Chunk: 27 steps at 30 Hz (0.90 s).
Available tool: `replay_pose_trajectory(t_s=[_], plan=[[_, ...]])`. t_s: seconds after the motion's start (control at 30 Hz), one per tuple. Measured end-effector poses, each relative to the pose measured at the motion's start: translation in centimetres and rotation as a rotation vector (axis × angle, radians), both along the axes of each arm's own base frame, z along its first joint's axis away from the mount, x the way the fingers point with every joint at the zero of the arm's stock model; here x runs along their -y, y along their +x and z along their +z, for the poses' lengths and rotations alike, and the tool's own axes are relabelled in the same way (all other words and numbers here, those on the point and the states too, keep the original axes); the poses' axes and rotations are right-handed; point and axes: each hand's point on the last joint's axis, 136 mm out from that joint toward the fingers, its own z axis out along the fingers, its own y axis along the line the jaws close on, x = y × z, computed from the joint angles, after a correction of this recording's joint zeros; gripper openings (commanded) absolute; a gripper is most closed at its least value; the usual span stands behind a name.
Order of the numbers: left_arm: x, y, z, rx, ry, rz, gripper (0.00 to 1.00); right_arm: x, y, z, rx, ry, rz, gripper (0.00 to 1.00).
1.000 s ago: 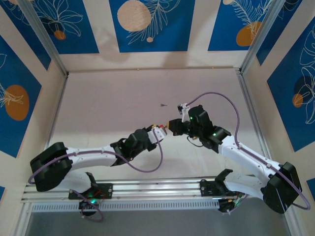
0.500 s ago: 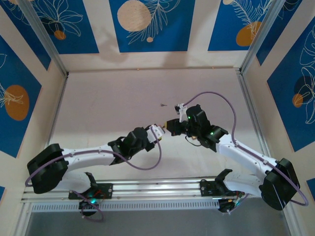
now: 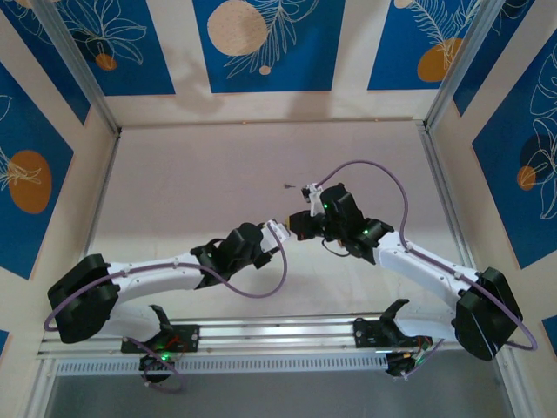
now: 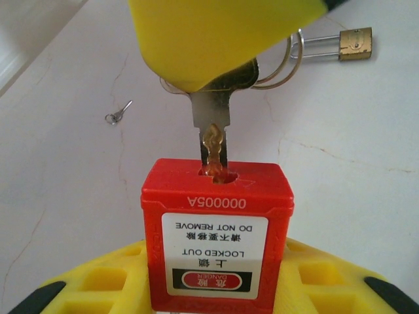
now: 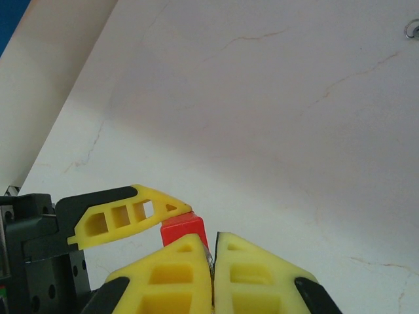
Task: Unlock with the key
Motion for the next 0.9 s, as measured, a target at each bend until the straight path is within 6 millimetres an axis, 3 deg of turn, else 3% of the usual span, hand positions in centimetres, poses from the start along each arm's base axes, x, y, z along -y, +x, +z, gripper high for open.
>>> replay_pose_trajectory(t_s=[0.6, 0.9], plan=[[-0.1, 0.5, 0.4, -0.085, -0.103, 0.039, 0.29, -1.2, 0.4, -0.2, 0.02, 0.015, 0.008, 0.0], [-0.6, 0.3, -0.3, -0.112, -0.077, 0.042, 0.29, -2.3, 0.0, -1.4, 0.014, -0.015, 0.033, 0.0]])
